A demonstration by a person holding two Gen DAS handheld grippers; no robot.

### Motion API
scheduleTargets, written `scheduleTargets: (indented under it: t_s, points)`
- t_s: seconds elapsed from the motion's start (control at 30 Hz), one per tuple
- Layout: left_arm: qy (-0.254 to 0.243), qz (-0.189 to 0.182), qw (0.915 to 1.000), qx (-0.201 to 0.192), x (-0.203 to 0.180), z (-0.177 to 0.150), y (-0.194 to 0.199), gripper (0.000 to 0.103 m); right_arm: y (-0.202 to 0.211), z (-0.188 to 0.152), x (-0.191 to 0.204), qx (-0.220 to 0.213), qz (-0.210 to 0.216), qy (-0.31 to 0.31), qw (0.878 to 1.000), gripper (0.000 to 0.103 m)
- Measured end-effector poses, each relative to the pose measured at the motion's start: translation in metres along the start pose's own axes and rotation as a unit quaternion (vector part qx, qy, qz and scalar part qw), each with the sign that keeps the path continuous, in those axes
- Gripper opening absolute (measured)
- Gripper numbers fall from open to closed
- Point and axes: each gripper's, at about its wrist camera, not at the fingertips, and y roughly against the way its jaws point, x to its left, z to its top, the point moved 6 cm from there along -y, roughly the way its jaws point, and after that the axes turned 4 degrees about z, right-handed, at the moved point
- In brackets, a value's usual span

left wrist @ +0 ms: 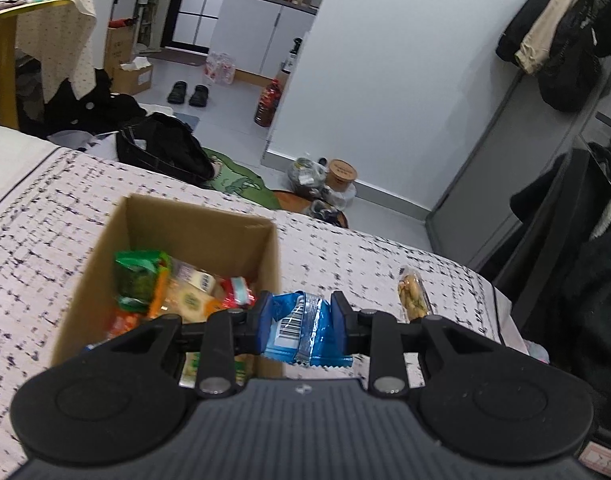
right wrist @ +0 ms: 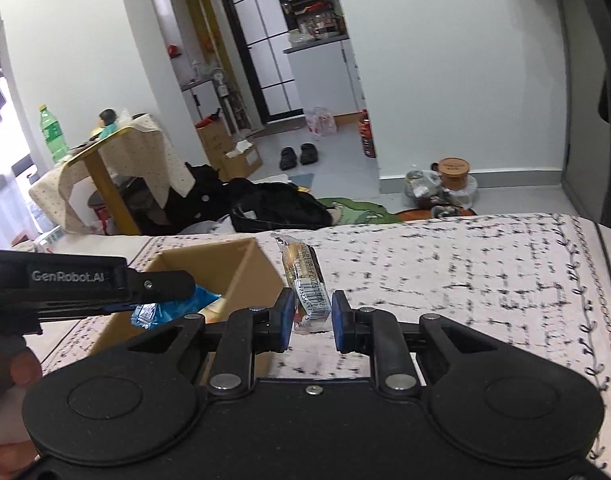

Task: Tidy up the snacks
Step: 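Carry the blue candy and clear-wrapped bar over the cardboard box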

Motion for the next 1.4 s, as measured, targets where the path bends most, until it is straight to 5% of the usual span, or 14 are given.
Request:
scheduleTargets:
  t_s: [0.67, 1.4]
  points:
    - [0.031, 0.064, 0.9974, -0.006, 0.072, 0.027, 0.007, 0.031, -0.031, 0.007, 0.055, 0.009, 0.05, 0.027, 0.998, 0.02]
    - [0.043, 0.104, 0.9936, -0.01, 0.108, 0.032, 0.028, 0.054, -0.053, 0.005, 0.1, 0.029, 0.122, 0.036, 0.991, 0.025]
